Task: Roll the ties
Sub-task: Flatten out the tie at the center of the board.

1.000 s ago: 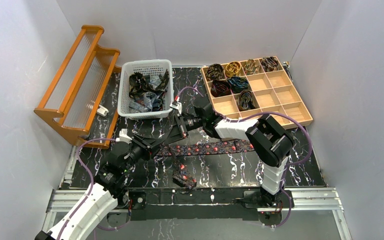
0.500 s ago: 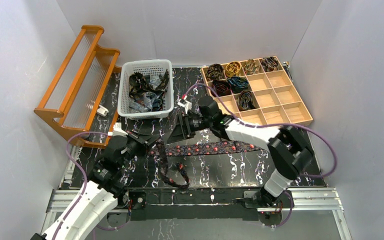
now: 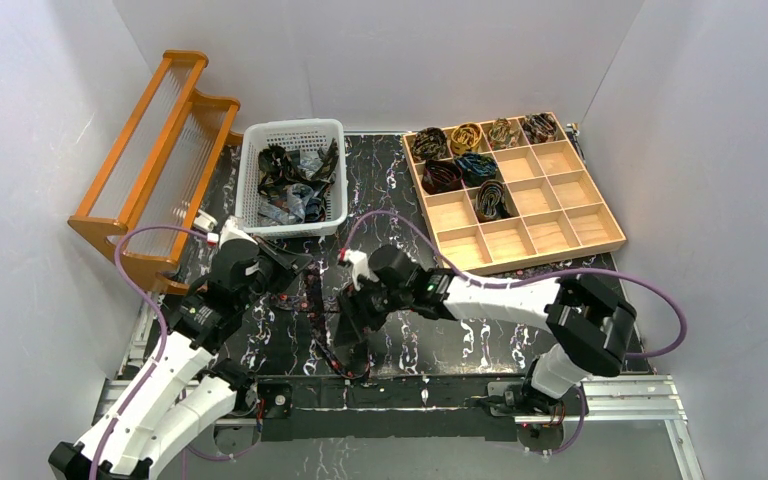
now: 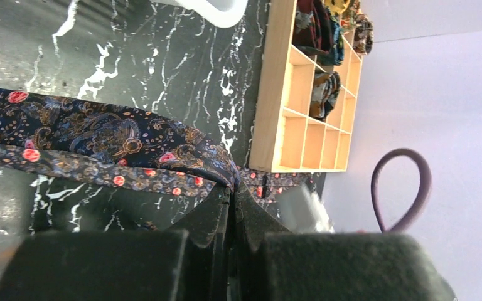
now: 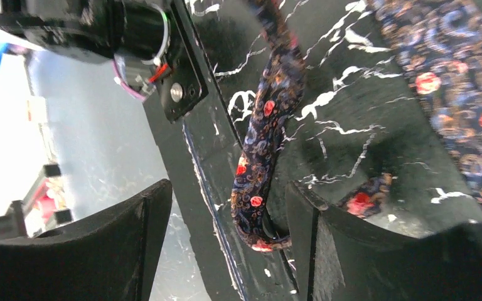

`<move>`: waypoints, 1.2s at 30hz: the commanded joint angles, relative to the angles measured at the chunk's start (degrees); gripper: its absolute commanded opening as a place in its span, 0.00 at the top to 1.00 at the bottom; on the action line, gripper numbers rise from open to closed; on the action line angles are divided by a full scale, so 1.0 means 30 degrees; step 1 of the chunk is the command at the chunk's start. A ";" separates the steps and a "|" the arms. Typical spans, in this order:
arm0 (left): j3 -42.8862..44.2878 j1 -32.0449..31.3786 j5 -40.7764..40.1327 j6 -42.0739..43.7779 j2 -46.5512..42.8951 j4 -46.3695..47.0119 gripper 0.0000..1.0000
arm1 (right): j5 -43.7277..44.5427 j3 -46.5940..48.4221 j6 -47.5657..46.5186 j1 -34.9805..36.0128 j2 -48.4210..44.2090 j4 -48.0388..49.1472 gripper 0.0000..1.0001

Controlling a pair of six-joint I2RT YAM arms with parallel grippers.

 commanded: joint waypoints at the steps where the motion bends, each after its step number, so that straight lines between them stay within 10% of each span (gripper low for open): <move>1: 0.0254 0.0116 -0.1236 0.0551 -0.0427 -0.1381 1.00 | 0.3333 0.1266 -0.2419 0.2446 0.0843 -0.0746 0.26; 11: 0.0586 0.0115 -0.1748 0.0469 -0.0776 -0.2258 1.00 | 0.8425 0.1330 -0.3321 0.4387 0.1514 -0.1190 0.26; 18: 0.0231 0.0116 -0.1555 -0.0010 -0.1467 -0.1870 1.00 | 0.1817 -0.0938 0.0359 0.0286 0.0767 0.7886 0.25; 26: 0.0035 0.0116 -0.1317 -0.0350 -0.1583 -0.1516 1.00 | -0.1067 0.1164 0.0635 -0.0358 0.4933 1.1130 0.23; 33: 0.0232 0.0116 -0.1739 -0.0326 -0.1768 -0.1412 1.00 | -0.5435 0.1329 0.1874 -0.0719 0.6881 1.2450 0.55; 36: 0.0311 0.0116 -0.1585 -0.0247 -0.1708 -0.1060 1.00 | -0.6309 0.0329 0.2867 -0.0831 0.6888 1.4020 0.50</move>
